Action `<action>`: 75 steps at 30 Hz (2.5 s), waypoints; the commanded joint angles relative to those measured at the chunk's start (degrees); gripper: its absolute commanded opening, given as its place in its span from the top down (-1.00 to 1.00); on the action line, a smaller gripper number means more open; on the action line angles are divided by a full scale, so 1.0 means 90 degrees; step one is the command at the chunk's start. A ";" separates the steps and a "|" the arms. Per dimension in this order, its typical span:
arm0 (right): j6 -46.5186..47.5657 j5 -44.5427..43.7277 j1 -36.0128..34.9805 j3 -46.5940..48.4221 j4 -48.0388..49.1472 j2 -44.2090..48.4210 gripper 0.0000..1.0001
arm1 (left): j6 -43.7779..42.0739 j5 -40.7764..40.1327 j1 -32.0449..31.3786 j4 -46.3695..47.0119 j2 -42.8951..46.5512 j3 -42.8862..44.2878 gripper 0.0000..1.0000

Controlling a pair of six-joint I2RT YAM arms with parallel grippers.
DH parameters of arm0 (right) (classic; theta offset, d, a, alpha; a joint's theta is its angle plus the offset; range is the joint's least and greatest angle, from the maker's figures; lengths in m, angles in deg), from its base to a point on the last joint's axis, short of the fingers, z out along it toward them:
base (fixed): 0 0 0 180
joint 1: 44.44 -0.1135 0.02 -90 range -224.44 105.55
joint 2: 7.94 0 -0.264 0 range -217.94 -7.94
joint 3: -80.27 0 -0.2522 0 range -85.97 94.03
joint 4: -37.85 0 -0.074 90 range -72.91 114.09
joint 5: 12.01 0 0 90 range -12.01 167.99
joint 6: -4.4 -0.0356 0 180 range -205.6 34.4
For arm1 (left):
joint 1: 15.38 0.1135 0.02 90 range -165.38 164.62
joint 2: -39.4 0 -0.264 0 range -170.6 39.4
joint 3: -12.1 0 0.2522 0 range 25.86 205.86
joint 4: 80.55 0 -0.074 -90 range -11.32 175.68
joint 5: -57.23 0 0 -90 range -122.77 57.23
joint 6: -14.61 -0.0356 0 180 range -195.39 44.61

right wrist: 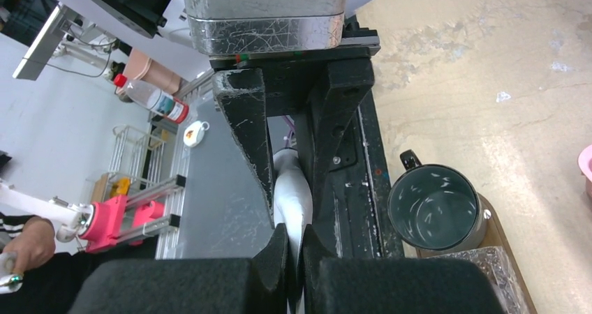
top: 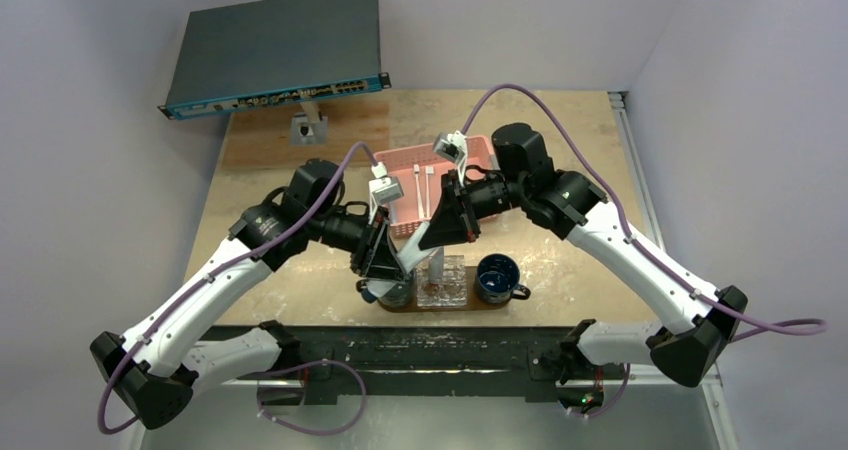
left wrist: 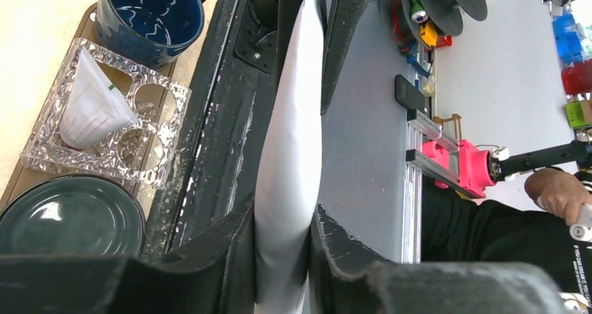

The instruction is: Prepare toiletry sets of a toothbrush and toothpaste on the tray

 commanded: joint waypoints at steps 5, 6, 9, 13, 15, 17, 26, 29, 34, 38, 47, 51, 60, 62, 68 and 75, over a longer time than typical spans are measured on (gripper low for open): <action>0.0172 -0.0106 -0.0098 0.0105 -0.0007 0.0119 1.00 | 0.0043 0.0022 0.0014 0.0301 0.0168 0.0188 -0.05; 0.0192 -0.0143 -0.0097 0.0124 -0.0075 0.0128 1.00 | 0.0022 -0.0052 0.0009 0.0256 0.0194 0.0202 -0.11; 0.0259 -0.0321 -0.0118 0.0186 -0.0303 0.0181 1.00 | -0.0041 -0.0383 0.0026 0.0076 0.0292 0.0286 -0.24; 0.0330 -0.0626 -0.0135 0.0313 -0.0714 0.0279 1.00 | -0.0044 -0.1187 0.0024 -0.0122 0.0447 0.0439 -0.36; 0.0339 -0.0821 -0.0145 0.0384 -0.0905 0.0359 1.00 | 0.0020 -0.1691 0.0024 -0.0183 0.0539 0.0494 -0.39; 0.0340 -0.1090 -0.0174 0.0484 -0.1132 0.0414 1.00 | 0.0063 -0.2115 0.0029 -0.0219 0.0629 0.0501 -0.41; 0.0374 -0.2191 -0.0360 0.1066 -0.2297 0.0471 1.00 | 0.0136 -0.3440 0.0022 -0.0438 0.0948 0.0589 -0.64; 0.0360 -0.2636 -0.0483 0.1345 -0.2727 0.0410 1.00 | 0.0125 -0.3760 0.0033 -0.0504 0.1029 0.0558 -0.84; 0.0210 -0.3494 -0.0751 0.1787 -0.3473 0.0305 1.00 | 0.0117 -0.4047 0.0029 -0.0515 0.1134 0.0383 -0.92; 0.0132 -0.3949 -0.0866 0.2002 -0.3980 0.0220 1.00 | 0.0071 -0.4112 0.0026 -0.0466 0.1237 0.0231 -0.92; -0.0224 -0.5291 -0.0958 0.2345 -0.4678 -0.0061 1.00 | -0.0024 -0.4333 0.0025 -0.0294 0.1355 -0.0111 -0.92; -0.0376 -0.5844 -0.0994 0.2353 -0.4677 -0.0262 1.00 | -0.0057 -0.4369 0.0024 -0.0253 0.1394 -0.0255 -0.92; -0.0456 -0.6223 -0.1126 0.2594 -0.4445 -0.0749 1.00 | -0.0079 -0.4615 0.0025 -0.0236 0.1504 -0.0463 -0.92; -0.0468 -0.6328 -0.1155 0.2627 -0.4416 -0.0845 1.00 | -0.0071 -0.4610 0.0024 -0.0235 0.1549 -0.0505 -0.92; -0.0510 -0.6580 -0.1250 0.2734 -0.4450 -0.1100 1.00 | -0.0056 -0.4618 0.0025 -0.0235 0.1622 -0.0563 -0.92; -0.0566 -0.6633 -0.1339 0.2747 -0.4418 -0.1195 1.00 | -0.0070 -0.4578 0.0025 -0.0223 0.1620 -0.0563 -0.92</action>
